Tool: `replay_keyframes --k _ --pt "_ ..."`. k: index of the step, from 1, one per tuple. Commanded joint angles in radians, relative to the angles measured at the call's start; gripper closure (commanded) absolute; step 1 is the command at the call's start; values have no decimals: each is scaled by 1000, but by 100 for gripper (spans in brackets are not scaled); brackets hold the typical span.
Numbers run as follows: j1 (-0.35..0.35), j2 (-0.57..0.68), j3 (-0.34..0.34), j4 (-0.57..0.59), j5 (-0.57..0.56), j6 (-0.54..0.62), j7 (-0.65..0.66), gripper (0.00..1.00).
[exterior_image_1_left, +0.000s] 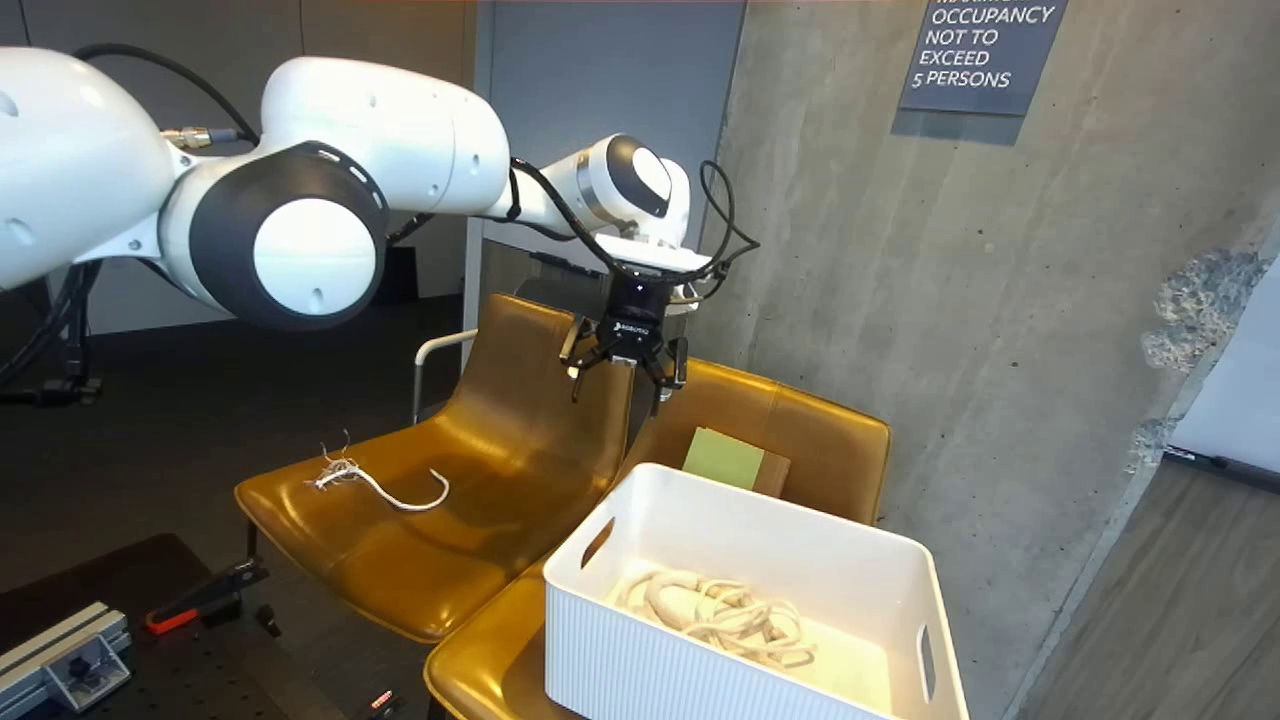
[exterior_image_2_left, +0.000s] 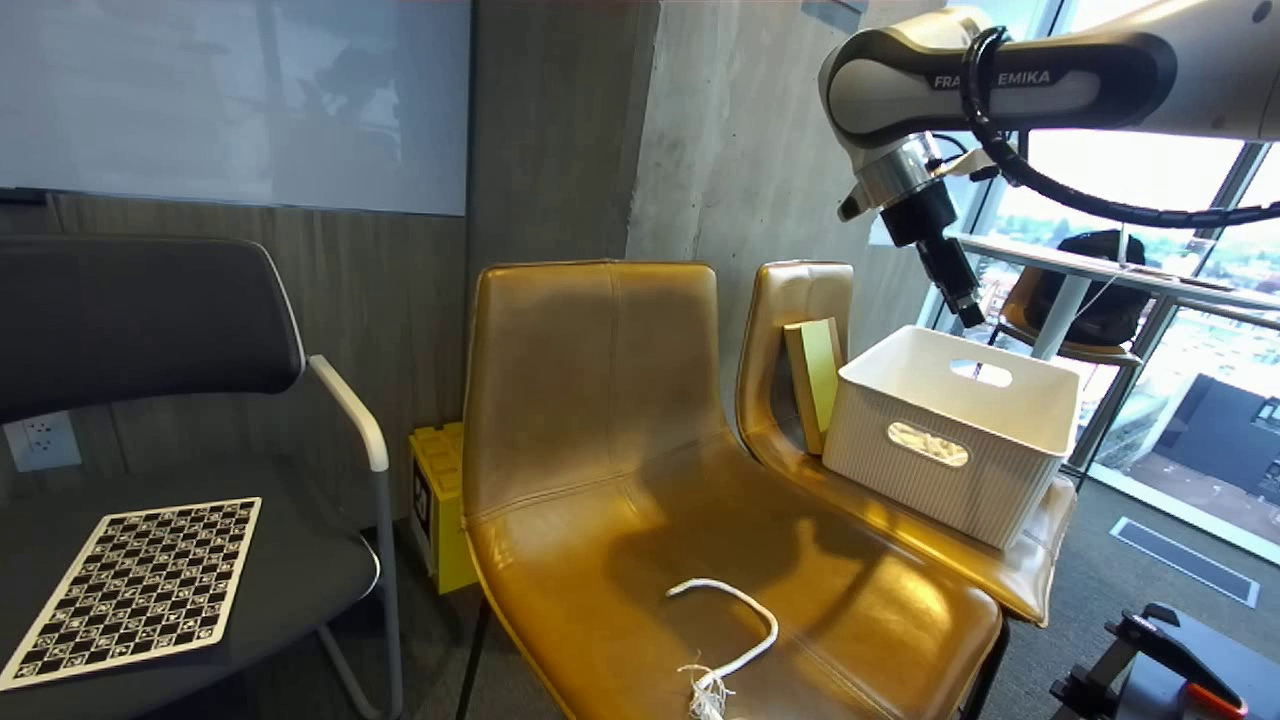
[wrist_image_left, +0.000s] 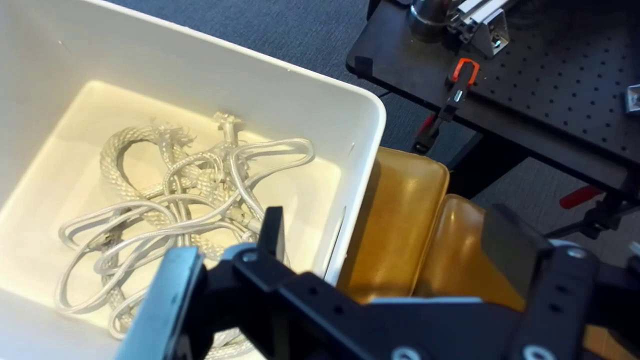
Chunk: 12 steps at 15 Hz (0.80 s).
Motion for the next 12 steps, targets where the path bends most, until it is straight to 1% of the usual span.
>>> replay_keyframes --k 1,4,8,12 --pt "17 61 -4 53 -42 69 -114 0" --pt "29 93 -8 41 -44 246 -138 0" --pt "38 154 5 42 -17 487 -166 0" --pt "42 214 28 37 23 653 -166 0"
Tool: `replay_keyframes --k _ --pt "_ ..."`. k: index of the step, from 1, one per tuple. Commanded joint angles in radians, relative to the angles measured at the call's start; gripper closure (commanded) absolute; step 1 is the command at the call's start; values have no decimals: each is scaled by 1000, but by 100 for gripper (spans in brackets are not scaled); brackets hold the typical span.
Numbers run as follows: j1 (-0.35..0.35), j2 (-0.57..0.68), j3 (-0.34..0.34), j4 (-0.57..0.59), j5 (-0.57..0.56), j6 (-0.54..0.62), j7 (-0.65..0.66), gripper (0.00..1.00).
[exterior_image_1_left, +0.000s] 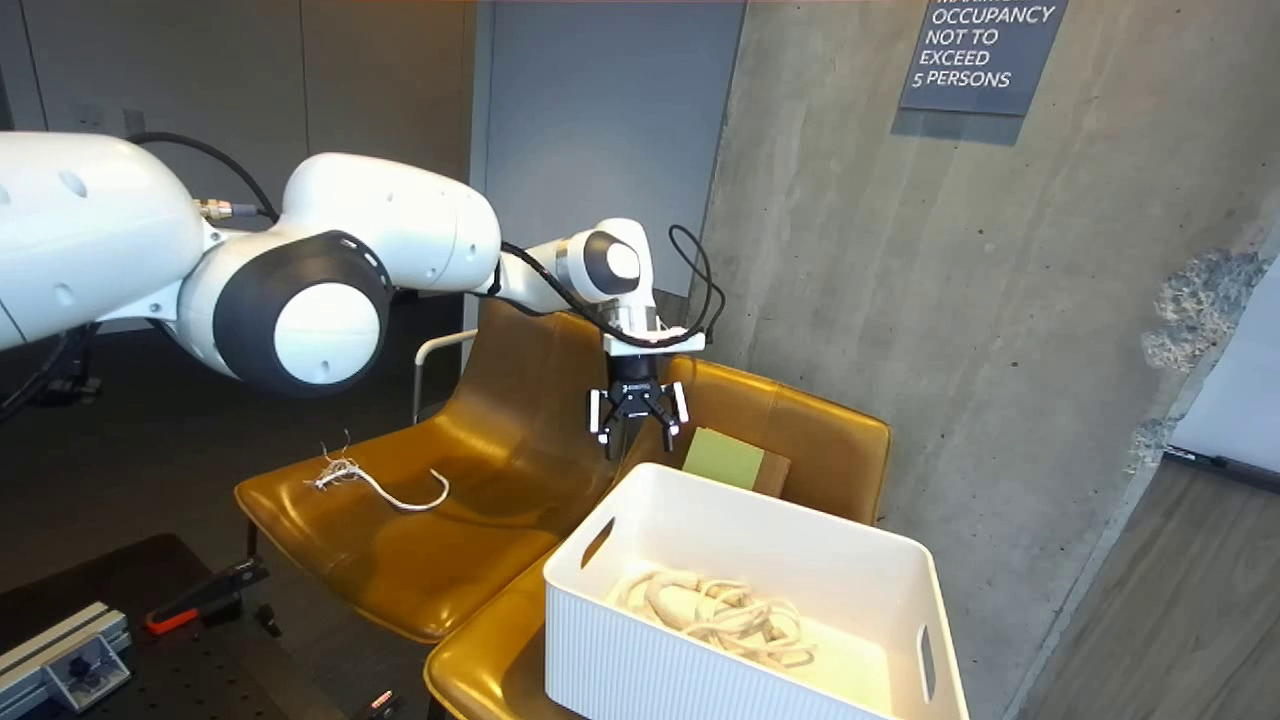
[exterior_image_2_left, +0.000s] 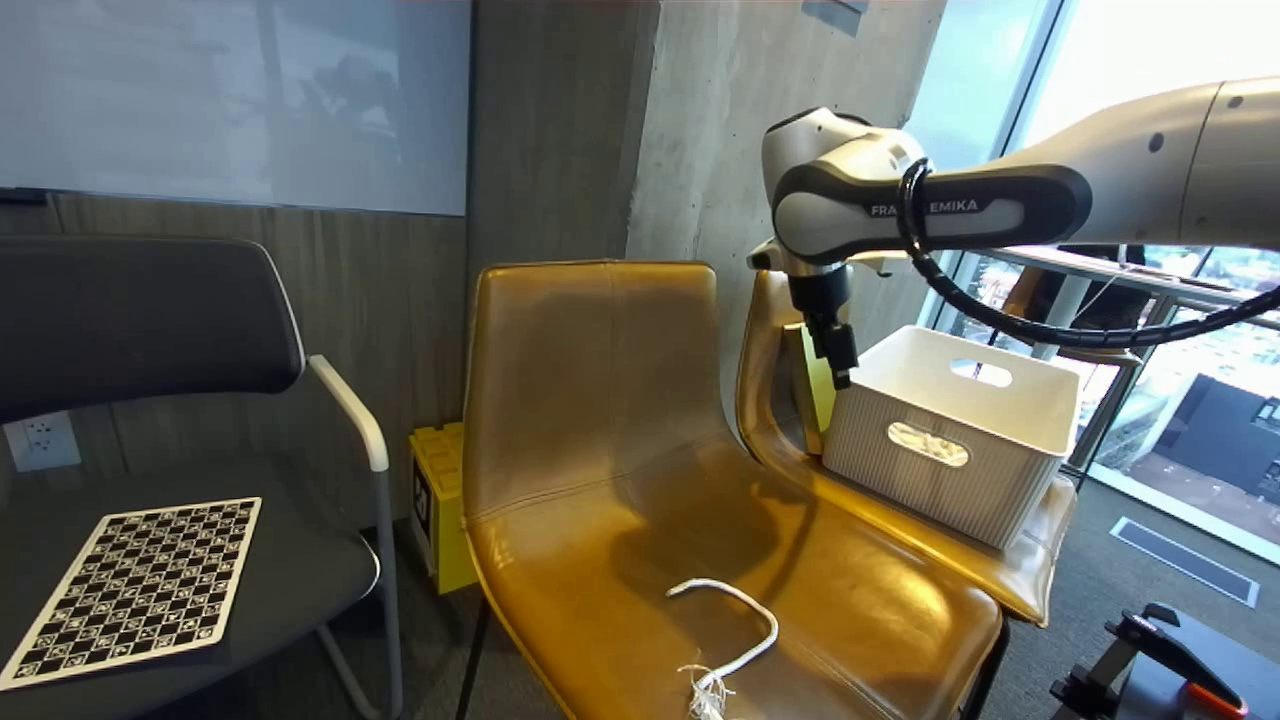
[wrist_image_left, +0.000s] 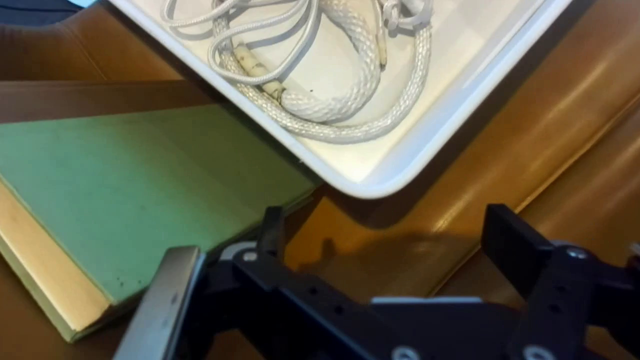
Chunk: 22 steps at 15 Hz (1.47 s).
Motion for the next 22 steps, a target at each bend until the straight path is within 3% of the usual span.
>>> replay_keyframes --k 1,6,16,22 --pt "4 23 -7 16 19 30 -4 0" --pt "10 24 -4 -26 24 94 2 0" --pt "10 23 -4 -22 25 95 2 0" --pt "34 1 7 -27 15 41 -168 0"
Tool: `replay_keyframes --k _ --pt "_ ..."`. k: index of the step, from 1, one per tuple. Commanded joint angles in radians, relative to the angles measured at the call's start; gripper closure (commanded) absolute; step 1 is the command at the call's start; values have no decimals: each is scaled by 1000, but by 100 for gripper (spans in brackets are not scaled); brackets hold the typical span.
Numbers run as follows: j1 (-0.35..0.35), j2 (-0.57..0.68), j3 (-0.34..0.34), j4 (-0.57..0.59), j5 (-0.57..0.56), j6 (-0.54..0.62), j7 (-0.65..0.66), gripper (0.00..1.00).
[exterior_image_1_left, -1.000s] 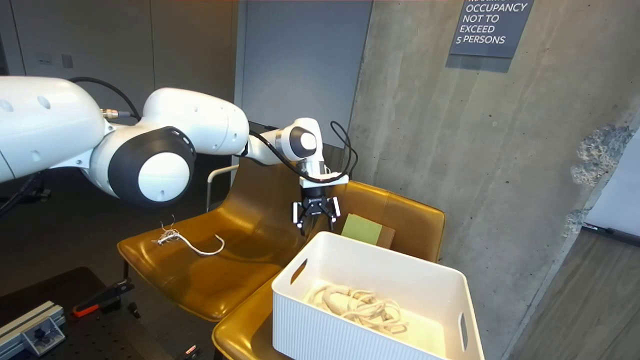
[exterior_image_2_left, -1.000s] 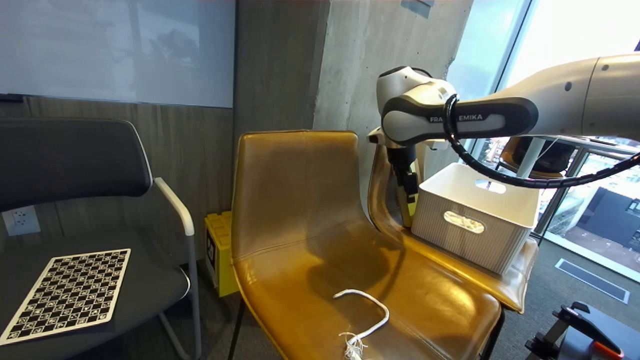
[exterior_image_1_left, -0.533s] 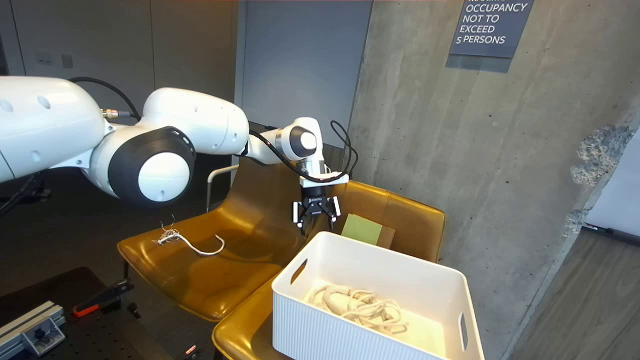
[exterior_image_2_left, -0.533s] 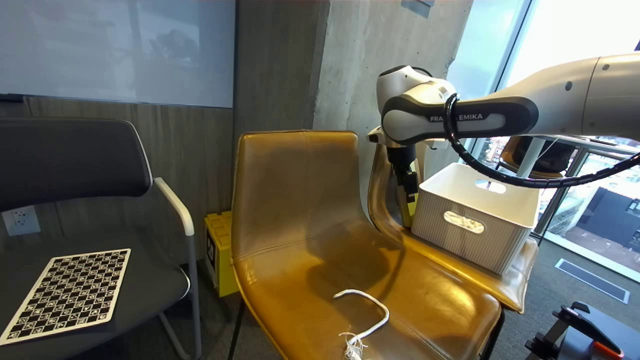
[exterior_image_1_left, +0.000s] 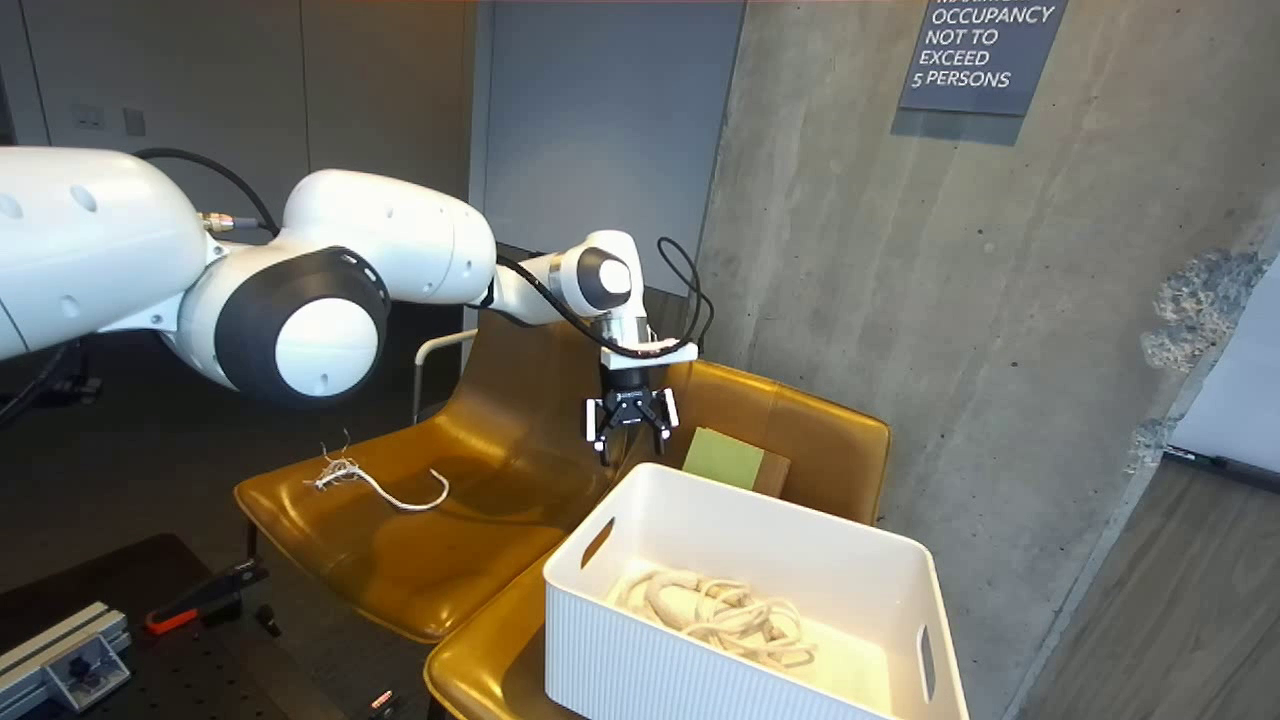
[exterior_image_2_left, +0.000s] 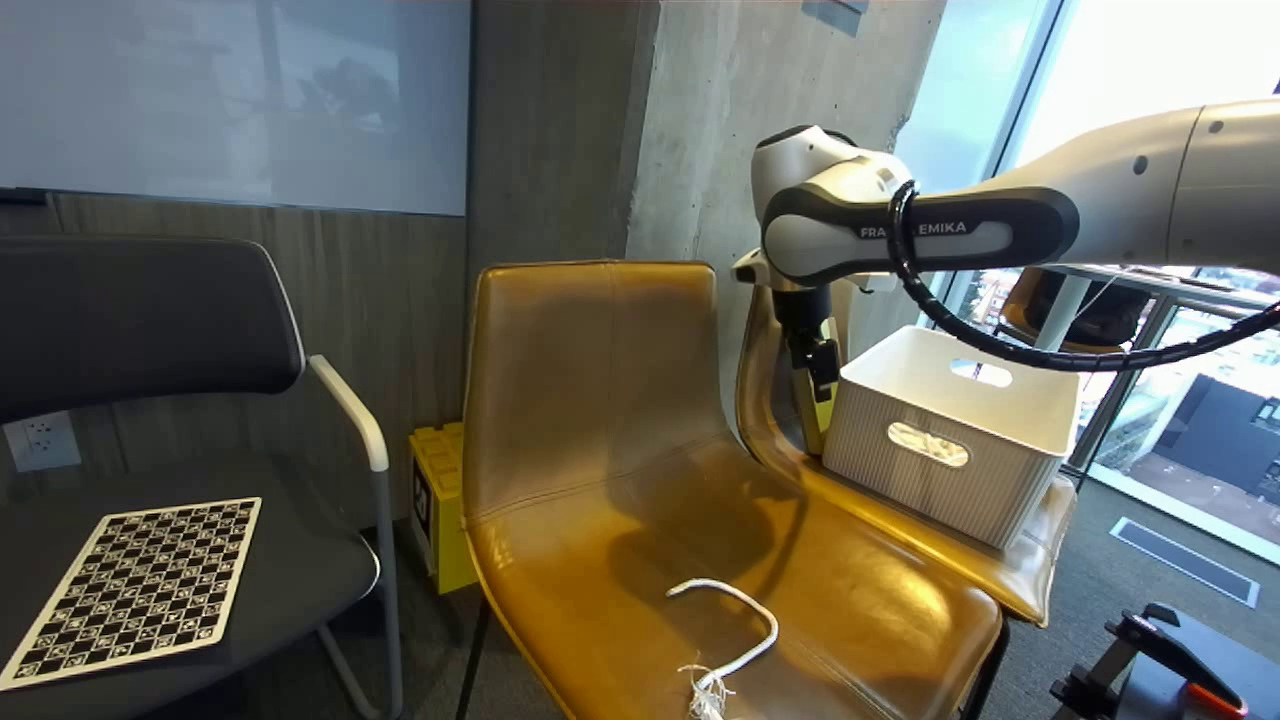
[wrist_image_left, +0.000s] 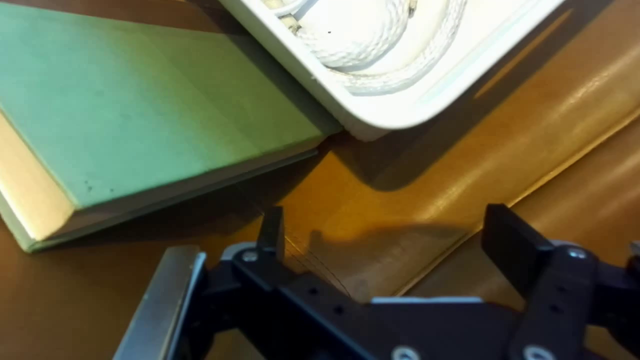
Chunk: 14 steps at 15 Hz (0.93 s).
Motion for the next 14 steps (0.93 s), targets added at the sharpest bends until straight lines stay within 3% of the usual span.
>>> replay_keyframes --k 1,6,14 --pt "31 -25 1 -33 0 -47 -146 0" --pt "66 -18 17 -4 9 -179 -368 0" --pt "156 7 5 1 -13 -244 -547 0"
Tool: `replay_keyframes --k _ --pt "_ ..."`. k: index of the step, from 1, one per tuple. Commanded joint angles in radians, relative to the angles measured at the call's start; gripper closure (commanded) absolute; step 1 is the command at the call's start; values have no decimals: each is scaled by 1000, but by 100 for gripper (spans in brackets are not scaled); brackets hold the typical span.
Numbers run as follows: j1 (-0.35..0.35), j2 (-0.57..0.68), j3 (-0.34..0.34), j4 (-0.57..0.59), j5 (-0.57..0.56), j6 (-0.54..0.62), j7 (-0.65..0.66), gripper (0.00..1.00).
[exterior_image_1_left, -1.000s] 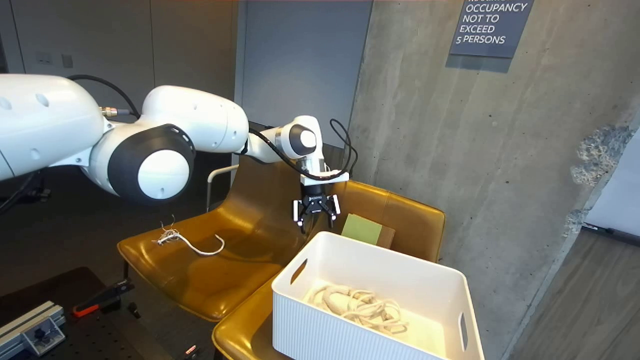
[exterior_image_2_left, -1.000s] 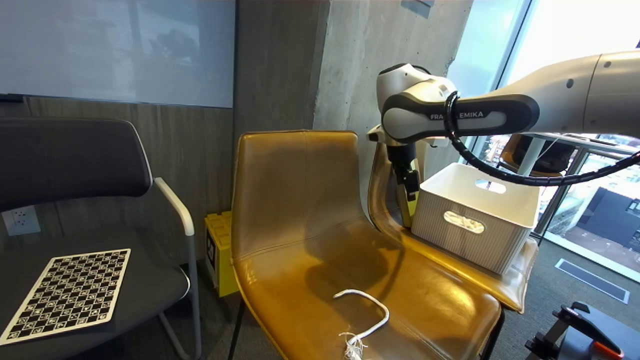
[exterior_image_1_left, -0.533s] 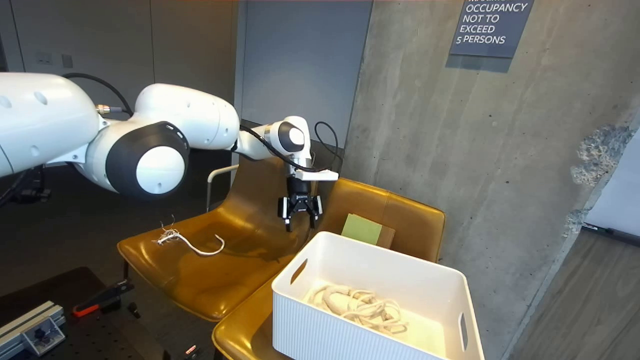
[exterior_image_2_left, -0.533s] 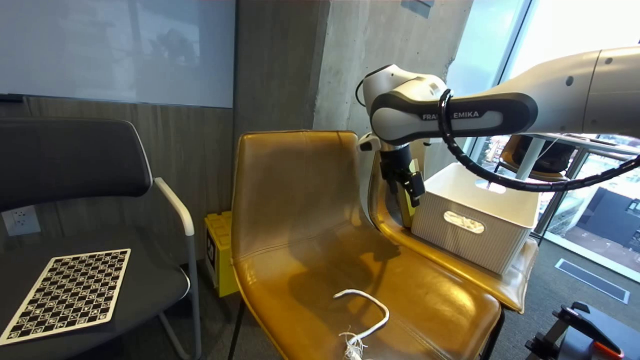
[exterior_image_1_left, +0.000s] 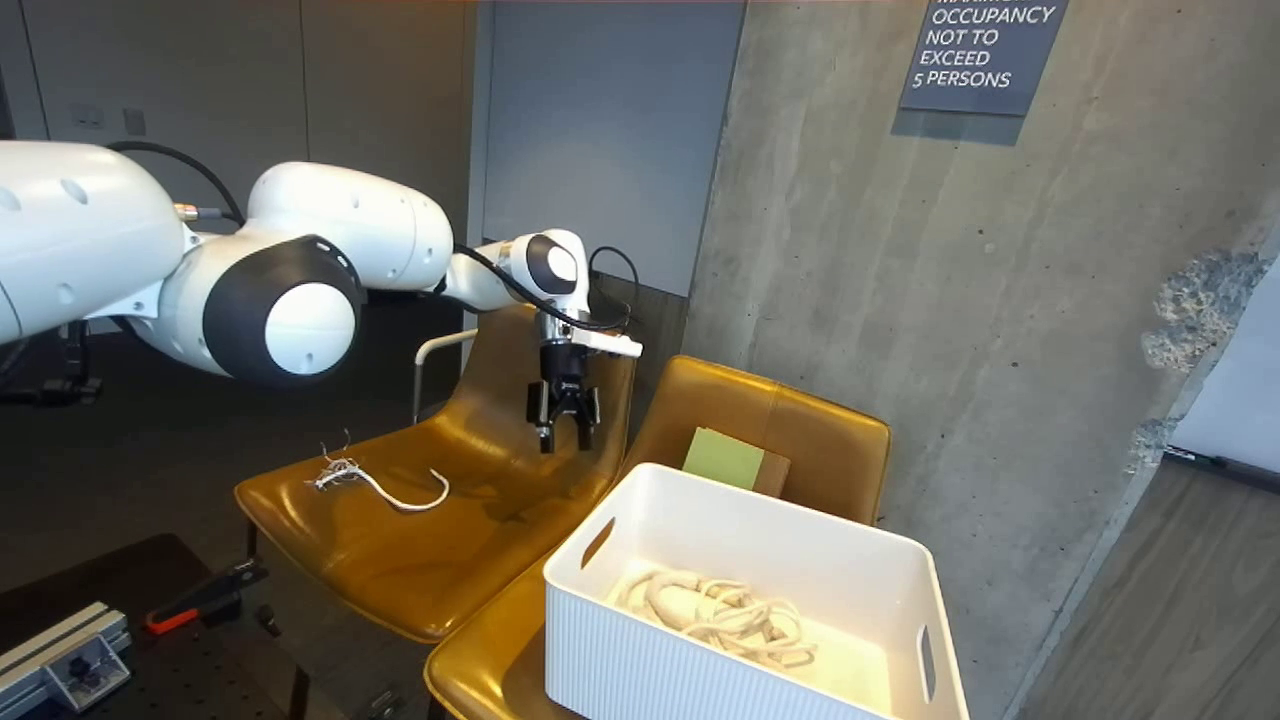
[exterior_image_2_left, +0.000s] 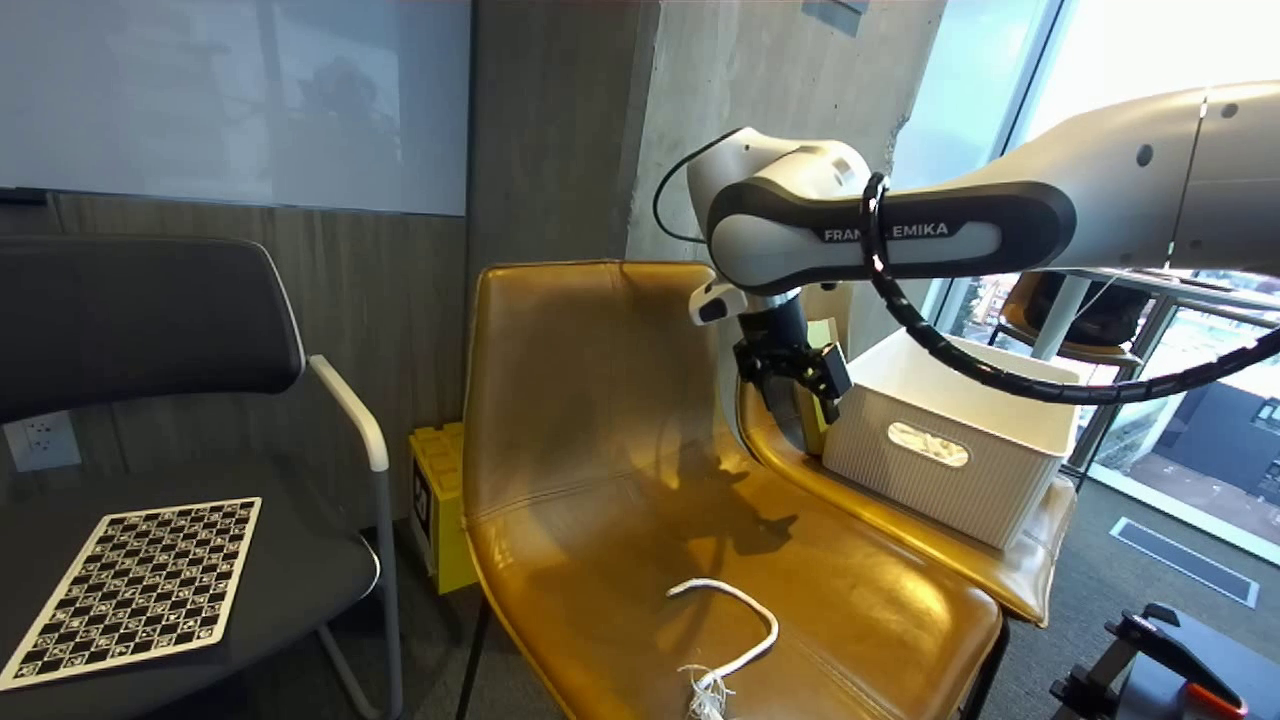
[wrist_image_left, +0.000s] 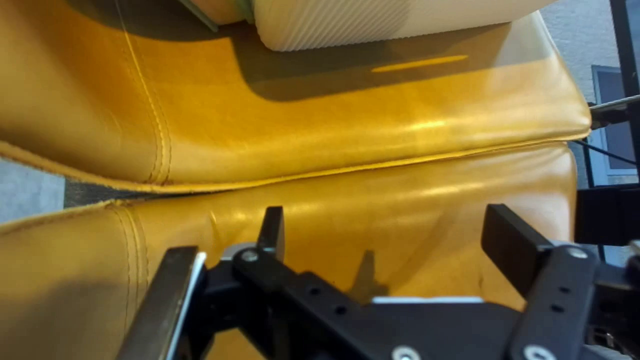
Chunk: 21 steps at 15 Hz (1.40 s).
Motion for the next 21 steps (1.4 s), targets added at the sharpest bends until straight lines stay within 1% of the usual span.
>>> replay_keyframes --k 1,8,11,13,14,17,19,21 --pt "34 24 -3 19 -9 -27 -52 0" --pt "98 136 4 30 -3 -22 -34 0" --pt "130 198 6 38 -3 5 -13 0" --pt "156 167 14 -77 -13 84 29 0" --pt "162 170 19 -88 -20 104 42 0" --pt "135 166 71 -126 24 235 109 0" --pt "118 154 90 -145 42 249 146 0" --pt "99 117 104 -202 60 287 170 0"
